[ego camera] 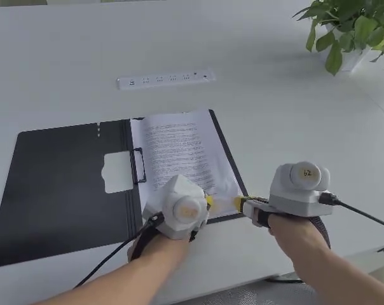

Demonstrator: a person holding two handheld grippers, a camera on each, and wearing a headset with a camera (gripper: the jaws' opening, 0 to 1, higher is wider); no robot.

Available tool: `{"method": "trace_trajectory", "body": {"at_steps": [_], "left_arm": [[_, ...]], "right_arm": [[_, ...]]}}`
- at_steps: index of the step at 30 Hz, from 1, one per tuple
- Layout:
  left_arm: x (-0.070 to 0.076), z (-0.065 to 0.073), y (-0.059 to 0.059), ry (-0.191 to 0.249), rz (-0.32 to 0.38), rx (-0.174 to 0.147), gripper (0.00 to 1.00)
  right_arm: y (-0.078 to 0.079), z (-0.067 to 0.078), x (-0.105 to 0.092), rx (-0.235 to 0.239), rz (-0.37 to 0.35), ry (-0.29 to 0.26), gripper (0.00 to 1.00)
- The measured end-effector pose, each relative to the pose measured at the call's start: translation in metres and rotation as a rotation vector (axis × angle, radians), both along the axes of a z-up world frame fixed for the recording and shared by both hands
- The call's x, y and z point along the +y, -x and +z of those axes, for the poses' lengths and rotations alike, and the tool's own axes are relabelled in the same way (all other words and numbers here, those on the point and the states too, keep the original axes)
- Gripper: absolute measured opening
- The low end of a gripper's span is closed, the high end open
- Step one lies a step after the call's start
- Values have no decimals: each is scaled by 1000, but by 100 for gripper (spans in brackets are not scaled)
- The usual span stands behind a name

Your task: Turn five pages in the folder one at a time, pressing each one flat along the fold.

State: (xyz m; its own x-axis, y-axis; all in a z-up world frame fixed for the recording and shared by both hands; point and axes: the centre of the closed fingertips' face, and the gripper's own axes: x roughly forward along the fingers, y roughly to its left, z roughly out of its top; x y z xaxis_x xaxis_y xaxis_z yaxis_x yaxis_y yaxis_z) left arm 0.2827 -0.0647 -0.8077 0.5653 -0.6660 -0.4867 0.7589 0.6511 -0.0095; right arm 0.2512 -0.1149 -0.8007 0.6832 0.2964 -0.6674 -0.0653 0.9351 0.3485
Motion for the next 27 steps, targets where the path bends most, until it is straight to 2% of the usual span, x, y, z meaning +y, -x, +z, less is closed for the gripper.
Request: {"method": "trace_trajectory", "body": {"at_steps": [7,16,20,25,27], "left_arm": [[0,1,1,2,5,1,7],[2,2,4,30,10,29,9],[4,3,6,38,10,52,10],[9,6,12,54,12,71,15],[11,9,14,57,11,68,17]], "right_arm": [[0,2,0,-11,-7,-17,0],[0,9,0,-37,-11,-37,0],[-1,13,3,-55,-7,-45,0],[-3,27,8,-91,1,-66,0],[-4,33,11,-108,8,-75,0]]}}
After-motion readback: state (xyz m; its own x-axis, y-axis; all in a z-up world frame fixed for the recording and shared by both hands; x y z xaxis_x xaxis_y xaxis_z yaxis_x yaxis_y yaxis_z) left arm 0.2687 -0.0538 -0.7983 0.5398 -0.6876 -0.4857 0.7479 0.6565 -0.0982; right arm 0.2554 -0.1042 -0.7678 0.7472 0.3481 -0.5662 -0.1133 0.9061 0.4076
